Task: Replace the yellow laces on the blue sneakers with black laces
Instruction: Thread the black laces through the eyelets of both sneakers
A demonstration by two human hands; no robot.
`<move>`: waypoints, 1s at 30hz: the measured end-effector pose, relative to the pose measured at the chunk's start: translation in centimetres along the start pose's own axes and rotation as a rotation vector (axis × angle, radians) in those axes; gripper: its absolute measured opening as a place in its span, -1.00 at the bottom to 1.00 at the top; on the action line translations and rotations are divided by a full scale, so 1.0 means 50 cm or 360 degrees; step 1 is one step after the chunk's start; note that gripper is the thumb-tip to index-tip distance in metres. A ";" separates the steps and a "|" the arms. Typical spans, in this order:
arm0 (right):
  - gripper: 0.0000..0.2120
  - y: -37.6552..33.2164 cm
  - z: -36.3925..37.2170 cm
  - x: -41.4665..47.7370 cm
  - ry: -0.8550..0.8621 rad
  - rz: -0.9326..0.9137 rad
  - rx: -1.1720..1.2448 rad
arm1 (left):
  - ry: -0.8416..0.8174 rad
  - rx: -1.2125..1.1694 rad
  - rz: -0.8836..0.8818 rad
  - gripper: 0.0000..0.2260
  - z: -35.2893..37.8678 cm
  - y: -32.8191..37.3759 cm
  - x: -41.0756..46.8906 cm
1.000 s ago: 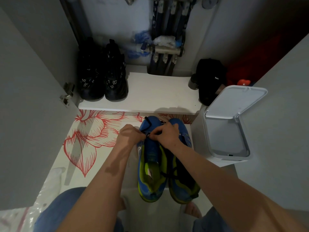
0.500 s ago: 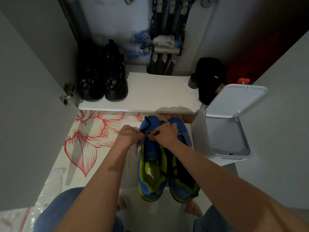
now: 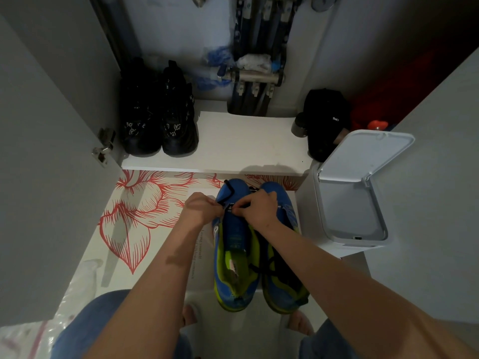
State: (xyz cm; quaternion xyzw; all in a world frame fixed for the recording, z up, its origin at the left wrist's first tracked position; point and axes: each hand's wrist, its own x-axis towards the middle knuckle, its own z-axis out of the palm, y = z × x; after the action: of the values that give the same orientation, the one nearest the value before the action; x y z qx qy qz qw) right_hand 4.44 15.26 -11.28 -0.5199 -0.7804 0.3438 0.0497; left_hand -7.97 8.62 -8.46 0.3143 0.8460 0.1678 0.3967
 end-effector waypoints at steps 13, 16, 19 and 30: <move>-0.81 -0.030 -0.004 -0.032 0.0086 -0.0472 -0.0688 | -0.0012 0.0008 -0.0042 -0.77 0.001 0.006 -0.004; -0.82 -0.028 -0.002 -0.025 0.0012 -0.0404 -0.0557 | -0.0010 0.0000 -0.0032 -0.81 0.000 0.007 -0.008; -0.83 -0.025 0.001 -0.021 0.0015 -0.0258 -0.0381 | -0.0007 -0.0055 -0.0032 -0.90 -0.001 0.005 -0.009; -0.83 -0.018 0.006 -0.018 0.0001 -0.0297 -0.0474 | -0.0081 -0.0207 0.0179 -0.87 0.002 -0.007 -0.031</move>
State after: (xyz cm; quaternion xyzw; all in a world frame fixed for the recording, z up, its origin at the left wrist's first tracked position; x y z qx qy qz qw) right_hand 3.99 14.16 -10.71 -0.4470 -0.8675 0.2182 0.0040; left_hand -7.29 7.34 -7.81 0.3392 0.8039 0.2364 0.4275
